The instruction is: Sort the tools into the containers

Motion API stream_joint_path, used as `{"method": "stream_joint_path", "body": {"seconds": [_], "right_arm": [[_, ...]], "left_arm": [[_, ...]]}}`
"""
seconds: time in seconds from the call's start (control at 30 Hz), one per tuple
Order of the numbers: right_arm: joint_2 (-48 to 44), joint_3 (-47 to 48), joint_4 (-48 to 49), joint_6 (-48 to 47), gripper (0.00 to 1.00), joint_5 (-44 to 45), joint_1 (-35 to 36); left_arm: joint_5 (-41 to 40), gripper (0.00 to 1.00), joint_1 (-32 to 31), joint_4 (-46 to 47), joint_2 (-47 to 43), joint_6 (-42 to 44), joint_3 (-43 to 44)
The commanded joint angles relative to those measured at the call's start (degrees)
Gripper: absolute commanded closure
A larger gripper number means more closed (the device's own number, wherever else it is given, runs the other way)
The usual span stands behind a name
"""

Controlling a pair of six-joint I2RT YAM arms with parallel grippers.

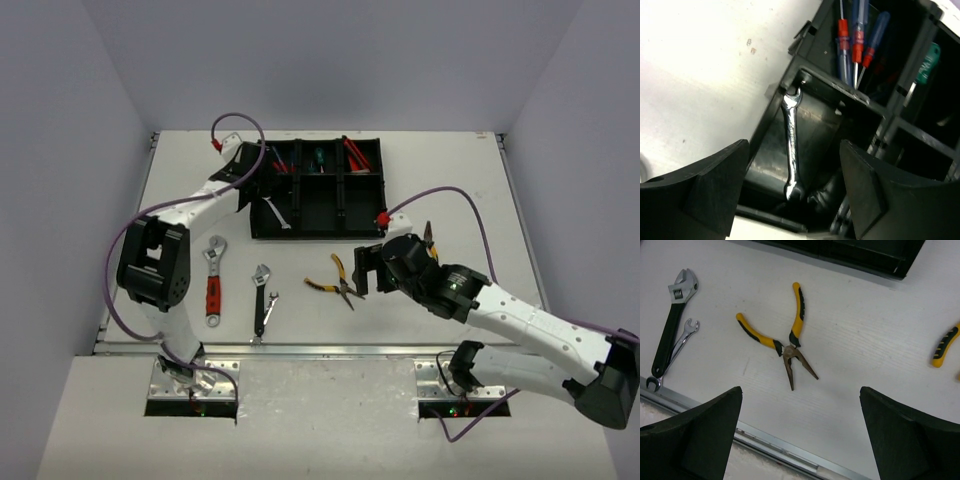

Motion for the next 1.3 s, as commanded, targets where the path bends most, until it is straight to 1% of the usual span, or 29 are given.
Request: {"method": "stream_joint_path", "body": {"seconds": [0.0,0.03,0.1,0.13,0.17,0.2,0.23,0.3,0.37,0.4,0.43,0.5,0.57,0.6,0.63,0.7,0.8,0.9,1.1,1.27], "right_arm": [[5.1,2.2,6.9,-1.9,0.01,-9.4,-0.1],[6.9,3.0,7.3,-1.8,0.01,-11.3,0.0],[11.9,5.8,7.5,-0.4,0.01,-14.4,0.6],[14.5,6.8,7.7,0.7,0.01,-14.9,1.1],[16.7,7.5,7.9,1.9,0.01,-14.1,2.0],[19.6,8.4,8.0,4.0,0.01,-11.8,3.6],[21.6,10.3,7.5,5.8,0.01,-9.0,4.9],[26.3,14.5,4.7,11.1,0.01,-2.1,7.9],[31.8,19.9,1.3,15.3,0.01,5.1,11.3],[32.9,20.9,-0.5,16.9,0.01,6.4,12.0],[35.9,24.4,-4.2,19.4,0.01,8.0,13.0],[45.1,35.2,-13.5,25.6,0.01,12.1,15.5],[53.8,46.3,-20.4,29.8,0.01,11.0,15.9],[56.5,49.4,-24.1,32.8,0.01,10.0,16.0],[57.6,50.6,-25.5,33.9,0.01,9.6,16.2],[61.0,51.8,-22.8,35.8,0.01,6.0,16.5],[62.0,49.3,-19.2,38.3,0.05,3.6,16.9],[62.2,47.5,-16.5,40.1,0.08,4.4,17.8],[63.7,47.9,-15.4,40.1,0.10,6.4,18.2],[67.4,51.0,-16.8,41.8,0.11,6.2,18.2]], "left_arm": [[2.1,0.22,-1.6,5.0,-11.6,0.5,-2.1],[2.5,0.19,-1.9,4.8,-14.4,0.6,-3.2],[2.7,0.08,-2.8,4.3,-23.5,0.8,-6.8],[2.3,0.03,-3.1,4.1,-27.6,1.0,-8.6],[1.8,0.00,-3.3,3.6,-30.6,1.5,-9.8],[1.1,0.00,-3.5,2.4,-33.7,2.2,-10.9],[0.3,0.00,-3.5,0.4,-38.9,2.8,-12.5],[-1.8,0.00,-3.5,-3.4,-46.6,4.3,-14.6],[-3.4,0.00,-3.5,-7.4,-52.5,6.2,-16.0],[-4.0,0.00,-3.5,-8.2,-53.6,6.9,-16.3],[-4.4,0.00,-3.5,-10.0,-55.3,7.9,-16.6],[-5.1,0.00,-3.5,-15.6,-60.4,10.3,-17.2],[-5.3,0.00,-3.5,-18.8,-64.0,12.7,-17.7],[-5.4,0.00,-3.5,-20.7,-65.5,14.4,-18.0],[-5.4,0.00,-3.5,-21.4,-66.6,15.0,-18.4],[-7.0,0.00,-3.5,-23.3,-69.0,17.0,-20.0],[-7.9,0.00,-3.5,-23.3,-72.6,16.8,-24.0],[-7.0,0.00,-3.6,-20.4,-77.0,15.0,-28.2],[-5.1,0.00,-3.5,-19.2,-79.3,15.6,-29.1],[-4.8,0.00,-3.6,-19.0,-80.3,15.7,-29.4]]}}
